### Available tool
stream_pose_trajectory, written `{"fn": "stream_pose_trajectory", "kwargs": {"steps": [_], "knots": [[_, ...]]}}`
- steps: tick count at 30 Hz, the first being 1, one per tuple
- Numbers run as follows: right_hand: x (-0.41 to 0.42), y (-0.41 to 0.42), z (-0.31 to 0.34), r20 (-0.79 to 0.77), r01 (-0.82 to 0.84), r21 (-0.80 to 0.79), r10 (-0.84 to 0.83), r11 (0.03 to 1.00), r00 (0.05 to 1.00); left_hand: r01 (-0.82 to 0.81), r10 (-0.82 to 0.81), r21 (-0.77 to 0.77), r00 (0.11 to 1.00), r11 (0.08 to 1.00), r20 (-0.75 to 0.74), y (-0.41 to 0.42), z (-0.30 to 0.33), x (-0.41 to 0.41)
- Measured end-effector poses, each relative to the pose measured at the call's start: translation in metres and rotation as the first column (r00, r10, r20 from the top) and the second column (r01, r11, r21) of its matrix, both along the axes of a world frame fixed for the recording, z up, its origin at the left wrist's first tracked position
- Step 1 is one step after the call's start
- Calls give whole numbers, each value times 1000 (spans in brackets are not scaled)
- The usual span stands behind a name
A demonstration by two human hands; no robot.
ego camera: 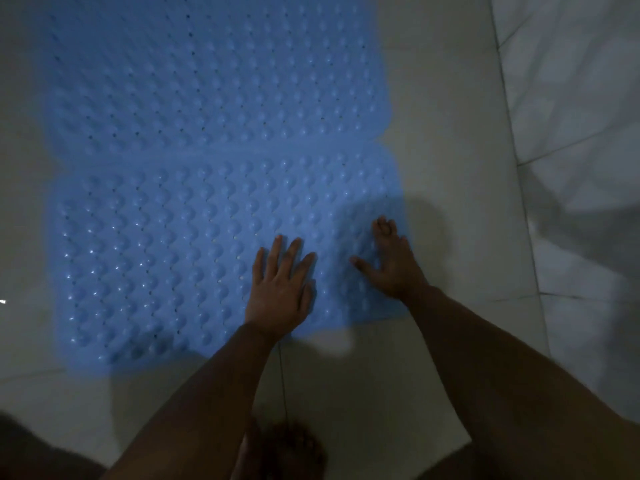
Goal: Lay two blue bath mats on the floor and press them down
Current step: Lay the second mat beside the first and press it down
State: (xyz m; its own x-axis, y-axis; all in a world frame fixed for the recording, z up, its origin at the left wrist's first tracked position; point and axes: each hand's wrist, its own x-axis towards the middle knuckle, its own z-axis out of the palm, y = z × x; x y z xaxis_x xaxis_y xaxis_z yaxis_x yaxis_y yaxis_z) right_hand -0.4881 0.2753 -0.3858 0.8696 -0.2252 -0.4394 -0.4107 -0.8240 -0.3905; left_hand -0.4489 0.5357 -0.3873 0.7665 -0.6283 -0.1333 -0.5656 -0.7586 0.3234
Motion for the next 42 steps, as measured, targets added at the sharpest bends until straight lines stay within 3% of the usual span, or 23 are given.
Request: {"fn": "stream_pose_trajectory", "kwargs": {"steps": [3,8,12,17,21,23,25,28,31,36,42], "knots": [[7,-3,15,195,1,-150,28,989,980,110,-110,24,994,994,-16,-8,-16,-21],[9,21,2,360,9,-247,82,969,929,92,-96,69,994,993,52,-19,-34,-25],[2,43,-10,323,-22,-291,120,956,939,106,-105,55,994,993,-15,-16,-35,-32],[3,54,-13,285,-73,-210,133,975,949,109,-104,45,991,993,-87,-19,-32,-25],[-9,92,-3,262,-118,-137,151,984,953,82,-103,-124,980,989,-173,1,-19,-11],[-16,123,-6,249,-200,-128,227,971,941,-94,71,-162,987,982,-145,31,-14,2],[-17,161,-12,212,-291,-128,313,948,926,-290,281,-91,954,953,-103,70,-4,9],[-16,211,-18,124,-326,-177,350,929,929,-374,374,0,927,927,-21,116,-2,11],[-18,226,-19,101,-255,-267,290,929,952,-396,396,27,918,918,-1,139,-6,8],[-17,227,-32,118,-252,-285,295,925,948,-416,416,-15,909,909,25,160,-13,4],[-13,231,-21,92,-243,-227,270,943,959,-256,255,59,967,965,19,171,-10,5]]}}
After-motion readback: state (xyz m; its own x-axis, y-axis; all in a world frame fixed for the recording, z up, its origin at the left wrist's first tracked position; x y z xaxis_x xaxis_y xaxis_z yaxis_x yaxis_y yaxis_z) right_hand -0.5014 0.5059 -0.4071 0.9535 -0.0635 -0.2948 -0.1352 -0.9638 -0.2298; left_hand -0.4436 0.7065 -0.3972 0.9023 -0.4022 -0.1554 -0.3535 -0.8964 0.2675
